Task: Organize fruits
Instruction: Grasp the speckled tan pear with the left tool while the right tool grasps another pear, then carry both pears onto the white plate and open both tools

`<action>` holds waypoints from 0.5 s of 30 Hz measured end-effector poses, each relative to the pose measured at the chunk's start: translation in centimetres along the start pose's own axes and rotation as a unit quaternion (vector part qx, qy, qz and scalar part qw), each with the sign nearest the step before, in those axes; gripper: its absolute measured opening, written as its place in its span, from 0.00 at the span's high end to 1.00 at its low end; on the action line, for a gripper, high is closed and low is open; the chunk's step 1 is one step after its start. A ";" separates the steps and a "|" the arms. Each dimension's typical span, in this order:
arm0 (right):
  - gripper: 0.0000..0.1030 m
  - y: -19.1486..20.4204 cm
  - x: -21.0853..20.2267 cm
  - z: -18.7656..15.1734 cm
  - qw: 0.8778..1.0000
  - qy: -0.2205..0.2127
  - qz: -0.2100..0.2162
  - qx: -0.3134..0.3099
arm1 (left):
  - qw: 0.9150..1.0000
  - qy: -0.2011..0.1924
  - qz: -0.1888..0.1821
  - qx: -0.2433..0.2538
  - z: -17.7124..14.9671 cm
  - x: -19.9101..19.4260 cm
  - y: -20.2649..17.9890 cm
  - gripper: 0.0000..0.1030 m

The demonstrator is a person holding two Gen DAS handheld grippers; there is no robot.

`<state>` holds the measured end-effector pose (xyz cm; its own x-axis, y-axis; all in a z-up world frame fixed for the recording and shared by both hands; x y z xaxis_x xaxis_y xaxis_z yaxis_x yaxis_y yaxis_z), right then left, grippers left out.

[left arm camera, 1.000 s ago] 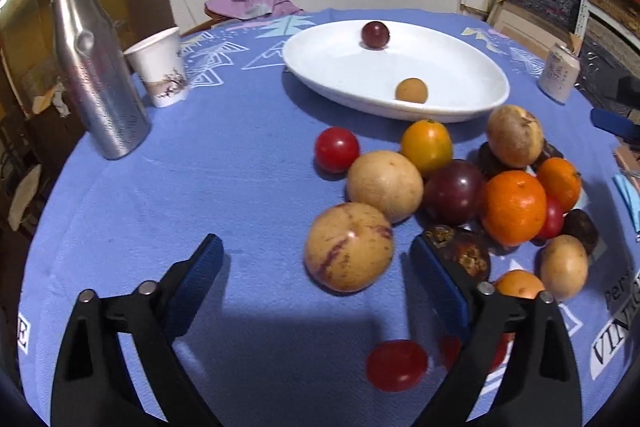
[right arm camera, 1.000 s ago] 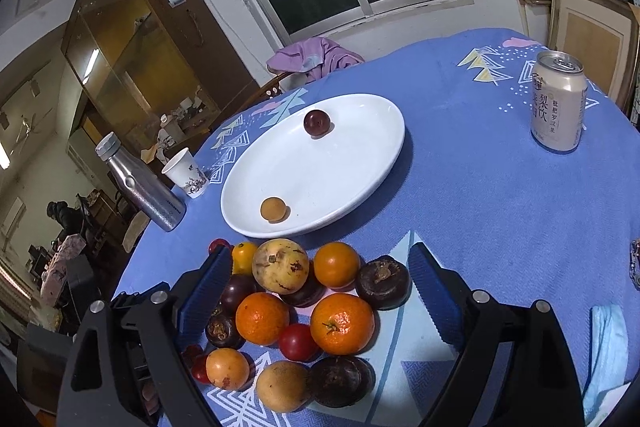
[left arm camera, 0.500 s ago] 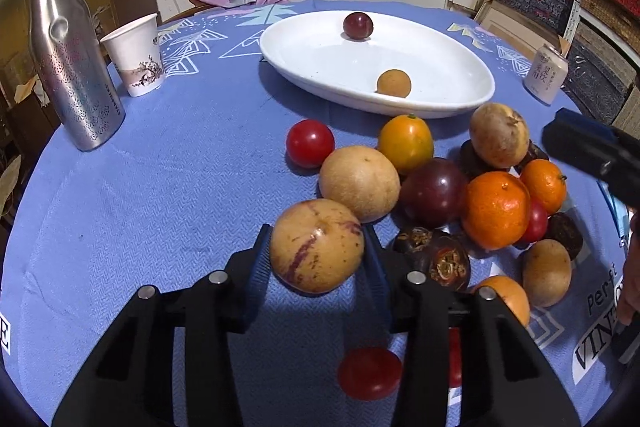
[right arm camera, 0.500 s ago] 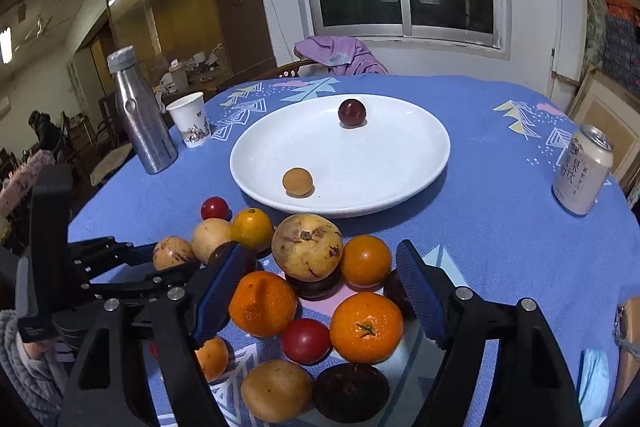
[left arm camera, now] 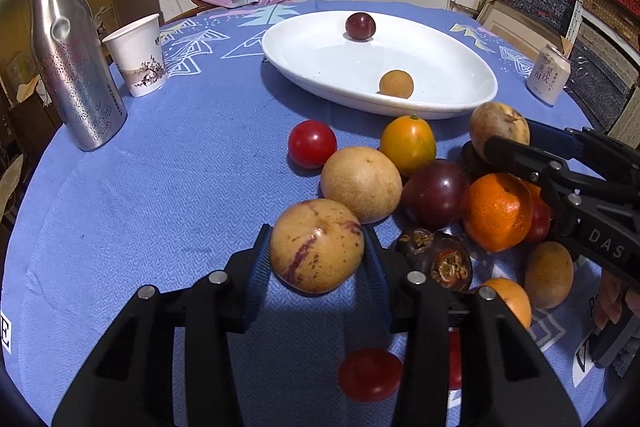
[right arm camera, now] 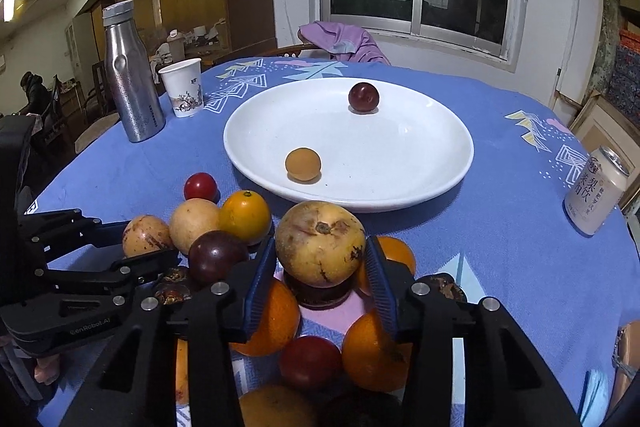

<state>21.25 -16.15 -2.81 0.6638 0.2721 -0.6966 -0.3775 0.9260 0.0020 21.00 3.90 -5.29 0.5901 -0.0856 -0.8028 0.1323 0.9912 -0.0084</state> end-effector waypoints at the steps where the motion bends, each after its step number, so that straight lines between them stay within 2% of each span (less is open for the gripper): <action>1: 0.56 0.0 0.0 0.0 1.000 -0.001 0.000 -0.001 | 1.000 0.000 -0.002 -0.001 0.0 0.0 0.1 0.58; 6: 0.56 -0.6 -0.5 0.0 0.999 0.004 0.027 0.021 | 1.000 -0.012 -0.007 -0.008 0.0 -0.7 0.4 0.58; 8: 0.56 -1.3 -1.6 0.1 0.999 -0.006 0.034 0.035 | 1.000 -0.026 -0.008 -0.010 0.1 -1.6 0.5 0.58; 12: 0.56 -3.3 -5.8 0.9 0.995 -0.056 0.042 0.066 | 0.997 -0.074 -0.001 -0.025 0.9 -4.9 1.2 0.58; 15: 0.56 -4.8 -10.2 2.0 0.989 -0.115 0.036 0.085 | 0.994 -0.106 -0.007 -0.032 2.5 -7.9 1.3 0.58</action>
<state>17.57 -22.88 5.68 0.7758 0.3733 -0.5087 -0.3285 0.9273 0.1794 18.48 5.62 2.54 0.7445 -0.1115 -0.6582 0.0947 0.9936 -0.0612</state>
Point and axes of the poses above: each gripper's, at about its wrist camera, not at the fingertips, and x roughly the way its jaws point, y to its left, z to its top, the point moved 3 cm from there along x, roughly the way its jaws point, and after that the axes turned 3 degrees about y, right-handed, at the moved point
